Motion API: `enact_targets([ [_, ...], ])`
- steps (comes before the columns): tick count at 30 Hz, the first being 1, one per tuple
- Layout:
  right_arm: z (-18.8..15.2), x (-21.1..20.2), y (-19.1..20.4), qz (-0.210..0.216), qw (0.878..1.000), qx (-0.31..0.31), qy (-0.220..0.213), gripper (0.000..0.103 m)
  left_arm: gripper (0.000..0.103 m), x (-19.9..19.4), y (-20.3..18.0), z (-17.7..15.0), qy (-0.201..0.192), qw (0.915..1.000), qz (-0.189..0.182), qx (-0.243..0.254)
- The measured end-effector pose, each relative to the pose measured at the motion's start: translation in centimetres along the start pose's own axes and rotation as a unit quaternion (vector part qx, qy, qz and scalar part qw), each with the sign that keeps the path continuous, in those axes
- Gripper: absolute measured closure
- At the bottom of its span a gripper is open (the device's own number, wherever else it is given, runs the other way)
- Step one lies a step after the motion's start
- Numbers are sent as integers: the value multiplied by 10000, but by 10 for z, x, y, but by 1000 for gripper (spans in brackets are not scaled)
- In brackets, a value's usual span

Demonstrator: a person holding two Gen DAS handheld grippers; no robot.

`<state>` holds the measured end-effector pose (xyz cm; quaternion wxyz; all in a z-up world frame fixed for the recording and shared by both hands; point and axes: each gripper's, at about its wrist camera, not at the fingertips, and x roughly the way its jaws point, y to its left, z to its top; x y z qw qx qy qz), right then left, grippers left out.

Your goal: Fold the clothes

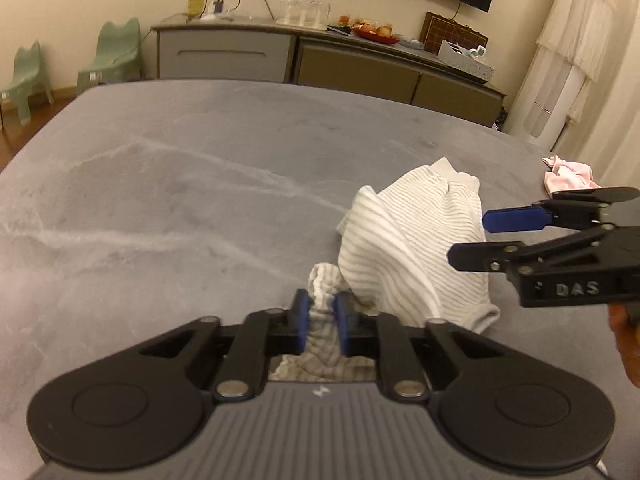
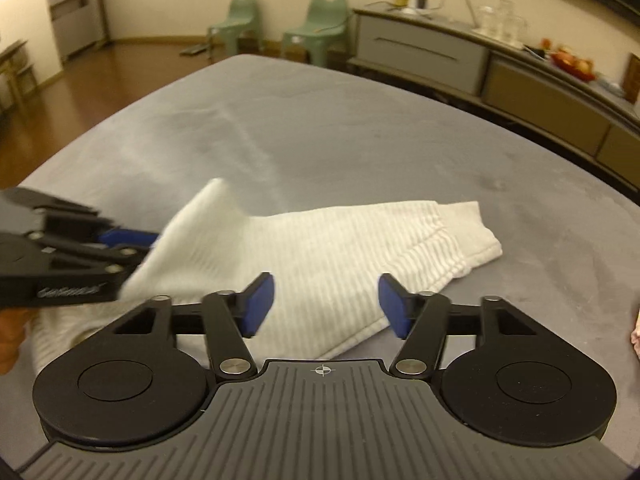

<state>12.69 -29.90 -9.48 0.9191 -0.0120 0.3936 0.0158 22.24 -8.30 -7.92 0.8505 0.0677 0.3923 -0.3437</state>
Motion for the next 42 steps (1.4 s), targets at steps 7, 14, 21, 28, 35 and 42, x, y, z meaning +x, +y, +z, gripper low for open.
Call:
enact_targets([
  [7, -3, 25, -28, -258, 9982, 313, 434, 29, 97, -65, 64, -6, -597, 9891, 816, -1075],
  [14, 4, 31, -28, -204, 9980, 408, 446, 16, 85, -75, 103, -19, -371, 9807, 963, -1663],
  [21, 11, 32, -40, -561, 9976, 361, 190, 21, 83, -73, 76, -17, -244, 9912, 951, -885],
  [28, 15, -7, -41, -391, 9974, 570, 209, 25, 81, -95, 75, -17, -300, 9890, 1243, -740],
  [35, -50, -97, 65, 1053, 9913, -763, 224, 9, 81, -132, 29, -37, -179, 9983, 508, 215],
  [42, -113, -96, 109, 420, 9785, -1937, 576, 66, 80, -96, 7, -66, 408, 9946, 738, 611],
])
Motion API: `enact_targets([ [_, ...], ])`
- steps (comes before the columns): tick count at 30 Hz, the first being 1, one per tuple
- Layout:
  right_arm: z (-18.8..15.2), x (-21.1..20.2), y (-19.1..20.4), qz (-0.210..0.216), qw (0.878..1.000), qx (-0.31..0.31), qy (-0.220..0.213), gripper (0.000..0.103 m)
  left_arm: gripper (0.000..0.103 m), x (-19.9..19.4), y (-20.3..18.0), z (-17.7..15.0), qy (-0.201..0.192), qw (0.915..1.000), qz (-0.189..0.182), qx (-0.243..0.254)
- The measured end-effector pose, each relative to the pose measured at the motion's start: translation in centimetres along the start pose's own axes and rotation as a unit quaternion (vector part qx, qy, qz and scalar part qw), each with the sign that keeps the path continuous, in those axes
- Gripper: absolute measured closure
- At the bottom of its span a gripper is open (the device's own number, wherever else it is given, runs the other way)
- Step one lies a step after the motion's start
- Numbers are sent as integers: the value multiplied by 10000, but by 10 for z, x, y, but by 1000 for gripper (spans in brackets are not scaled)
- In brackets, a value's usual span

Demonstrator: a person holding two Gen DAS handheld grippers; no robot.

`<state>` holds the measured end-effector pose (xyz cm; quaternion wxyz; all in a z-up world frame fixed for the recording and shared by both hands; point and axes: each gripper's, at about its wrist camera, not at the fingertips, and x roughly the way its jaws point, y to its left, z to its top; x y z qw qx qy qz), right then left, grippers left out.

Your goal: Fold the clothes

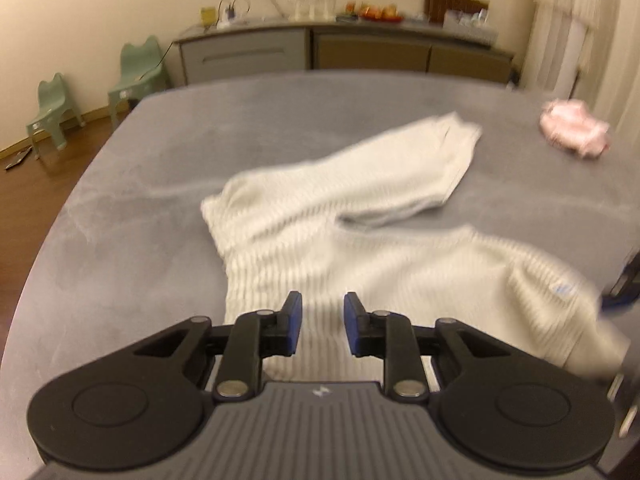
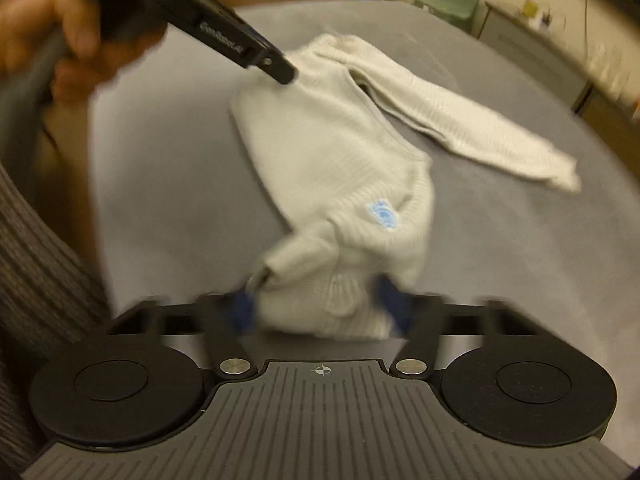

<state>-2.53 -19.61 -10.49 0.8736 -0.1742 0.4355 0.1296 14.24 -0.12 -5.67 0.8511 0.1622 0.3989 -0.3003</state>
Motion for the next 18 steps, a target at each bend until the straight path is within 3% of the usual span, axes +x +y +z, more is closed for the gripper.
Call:
enact_targets([
  [2, 2, -5, -21, -440, 9990, 111, -24, 82, 80, 8, 1, -6, 105, 9999, 107, -20],
  [5, -6, -14, -78, -1109, 9905, 810, -49, 81, 80, 6, 6, -10, 87, 9998, 142, -123],
  [8, -21, -13, -128, -1535, 9743, 1646, 126, 58, 81, -1, 1, -10, 37, 9998, 163, -141],
  [11, -30, -28, -149, -1312, 9644, 2289, -196, 52, 81, -16, -4, -6, -183, 9996, 36, -203],
  [12, -29, -34, -146, -1082, 9651, 2344, -430, 45, 81, -23, -5, -4, -296, 9992, -41, -247],
  [15, -18, -33, -127, -488, 9712, 2170, -855, 32, 80, -32, -3, 1, -509, 9977, -161, -415],
  [18, -6, -14, -107, -179, 9781, 1880, -874, 32, 80, -22, 4, 3, -510, 9967, -62, -628],
])
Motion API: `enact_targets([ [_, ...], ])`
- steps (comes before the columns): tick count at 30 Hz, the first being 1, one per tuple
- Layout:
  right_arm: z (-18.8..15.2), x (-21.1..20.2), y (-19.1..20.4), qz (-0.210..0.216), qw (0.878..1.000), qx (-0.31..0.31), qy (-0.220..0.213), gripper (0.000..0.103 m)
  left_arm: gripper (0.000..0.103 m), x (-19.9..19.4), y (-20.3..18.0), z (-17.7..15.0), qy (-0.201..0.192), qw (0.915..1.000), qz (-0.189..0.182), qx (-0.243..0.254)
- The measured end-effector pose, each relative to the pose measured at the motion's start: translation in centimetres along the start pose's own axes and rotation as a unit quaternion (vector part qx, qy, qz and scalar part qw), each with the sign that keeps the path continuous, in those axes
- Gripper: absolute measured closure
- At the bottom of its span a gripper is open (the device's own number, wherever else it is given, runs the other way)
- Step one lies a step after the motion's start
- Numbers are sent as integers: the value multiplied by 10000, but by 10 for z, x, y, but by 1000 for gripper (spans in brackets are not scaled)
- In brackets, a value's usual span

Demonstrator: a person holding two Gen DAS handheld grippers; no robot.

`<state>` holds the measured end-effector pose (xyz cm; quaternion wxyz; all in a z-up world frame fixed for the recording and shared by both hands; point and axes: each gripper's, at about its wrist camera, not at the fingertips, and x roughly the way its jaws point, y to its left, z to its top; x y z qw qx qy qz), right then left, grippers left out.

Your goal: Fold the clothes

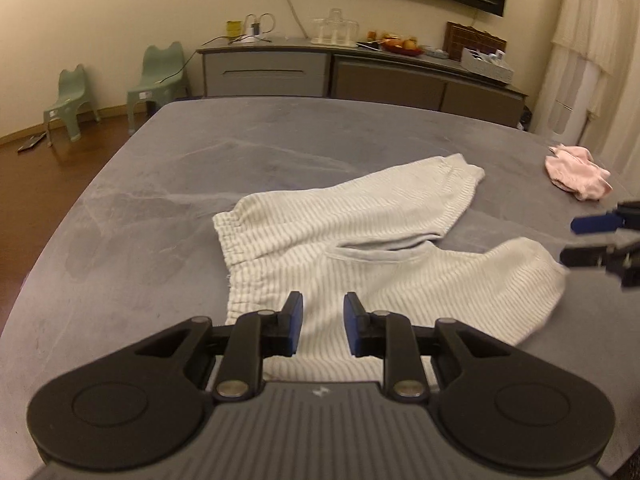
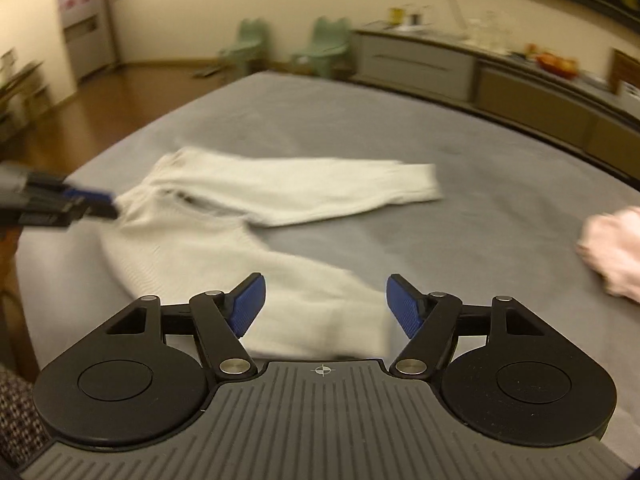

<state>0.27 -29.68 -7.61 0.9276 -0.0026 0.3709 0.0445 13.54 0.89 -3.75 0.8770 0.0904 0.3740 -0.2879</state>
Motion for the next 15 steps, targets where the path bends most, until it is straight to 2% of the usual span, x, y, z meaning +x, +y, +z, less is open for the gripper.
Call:
enact_targets([
  [4, -1, 41, 12, 100, 9994, -127, 322, 39, 80, 17, 10, 0, -74, 9996, -76, -266],
  [6, -7, 57, 10, -113, 9980, -208, 581, 43, 80, 34, 17, -3, 220, 9992, 38, -332],
  [7, -8, 57, 9, -318, 9975, -316, 552, 40, 86, 40, 18, -5, 301, 9990, 146, -305],
  [10, -6, 56, -8, -744, 9952, -240, 596, 34, 88, 39, 18, -3, 285, 9989, 222, -298],
  [12, -6, 57, -17, -838, 9946, -133, 594, 31, 87, 33, 16, 0, 207, 9990, 64, -394],
  [15, -2, 47, -15, -836, 9955, 10, 448, 35, 85, 21, 9, 3, 70, 9994, -138, -301],
])
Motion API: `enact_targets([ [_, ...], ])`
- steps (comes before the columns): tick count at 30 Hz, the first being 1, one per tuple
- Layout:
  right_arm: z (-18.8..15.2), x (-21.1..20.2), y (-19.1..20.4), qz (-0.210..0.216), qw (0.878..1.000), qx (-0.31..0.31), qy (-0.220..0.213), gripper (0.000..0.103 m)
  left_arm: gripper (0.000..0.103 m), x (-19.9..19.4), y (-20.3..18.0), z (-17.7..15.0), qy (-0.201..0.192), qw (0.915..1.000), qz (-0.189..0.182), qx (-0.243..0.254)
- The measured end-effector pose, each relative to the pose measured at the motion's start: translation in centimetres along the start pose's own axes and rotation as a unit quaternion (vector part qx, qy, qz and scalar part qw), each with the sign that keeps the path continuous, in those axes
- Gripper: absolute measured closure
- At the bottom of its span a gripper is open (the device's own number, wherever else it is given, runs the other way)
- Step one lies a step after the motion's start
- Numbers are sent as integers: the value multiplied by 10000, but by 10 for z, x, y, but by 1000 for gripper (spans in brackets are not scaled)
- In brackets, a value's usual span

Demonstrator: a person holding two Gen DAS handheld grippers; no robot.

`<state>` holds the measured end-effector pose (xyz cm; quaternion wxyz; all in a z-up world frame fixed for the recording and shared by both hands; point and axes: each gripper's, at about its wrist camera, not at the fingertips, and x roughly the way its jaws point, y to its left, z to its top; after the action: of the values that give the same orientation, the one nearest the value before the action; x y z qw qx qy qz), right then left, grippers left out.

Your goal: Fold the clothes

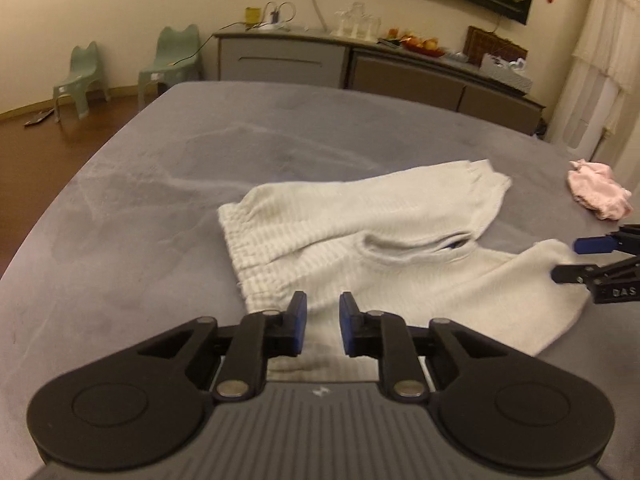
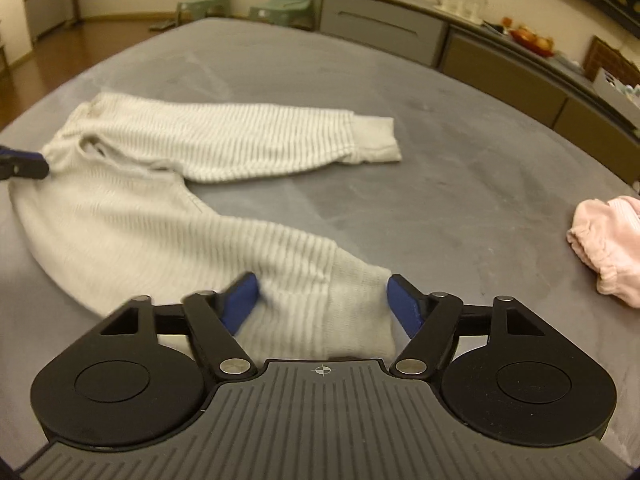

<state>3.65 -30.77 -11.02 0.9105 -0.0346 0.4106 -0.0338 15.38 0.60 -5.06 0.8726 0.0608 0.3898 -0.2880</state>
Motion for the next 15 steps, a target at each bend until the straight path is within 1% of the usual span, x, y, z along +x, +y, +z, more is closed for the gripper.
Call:
enact_targets([
  [2, 2, -14, 12, 272, 9991, -157, -301, 35, 84, -3, -4, -1, 37, 9999, -95, 75],
  [4, 3, -17, 26, 507, 9971, -433, -356, 34, 84, 3, -6, -6, 256, 9995, -58, 161],
  [5, 0, -11, 31, 486, 9970, -551, -231, 35, 85, 9, -6, -10, 398, 9990, 18, 194],
  [6, -3, -1, 33, 390, 9974, -602, -38, 33, 85, 11, -5, -13, 405, 9989, 65, 227],
  [7, -7, 6, 28, 348, 9979, -532, 77, 28, 85, 10, -5, -13, 410, 9989, 70, 238],
  [8, -7, 8, 19, 413, 9986, -321, 106, 21, 85, 8, -4, -12, 397, 9990, 51, 211],
  [9, -6, 9, 10, 484, 9986, -116, 150, 22, 84, 2, 0, -8, 314, 9995, -26, 93],
  [10, -1, 7, 2, 567, 9982, 48, 213, 26, 82, -4, 5, -3, 153, 9998, -87, -22],
  [11, 6, 3, -5, 615, 9979, 158, 161, 29, 77, -8, 10, 4, -4, 9999, -56, -103],
  [13, 23, -5, -20, 720, 9968, 337, -33, 26, 75, -4, 21, 21, -227, 9994, 223, -113],
  [15, 46, -6, -37, 702, 9962, 464, -207, 20, 70, 0, 33, 39, -450, 9976, 502, -123],
])
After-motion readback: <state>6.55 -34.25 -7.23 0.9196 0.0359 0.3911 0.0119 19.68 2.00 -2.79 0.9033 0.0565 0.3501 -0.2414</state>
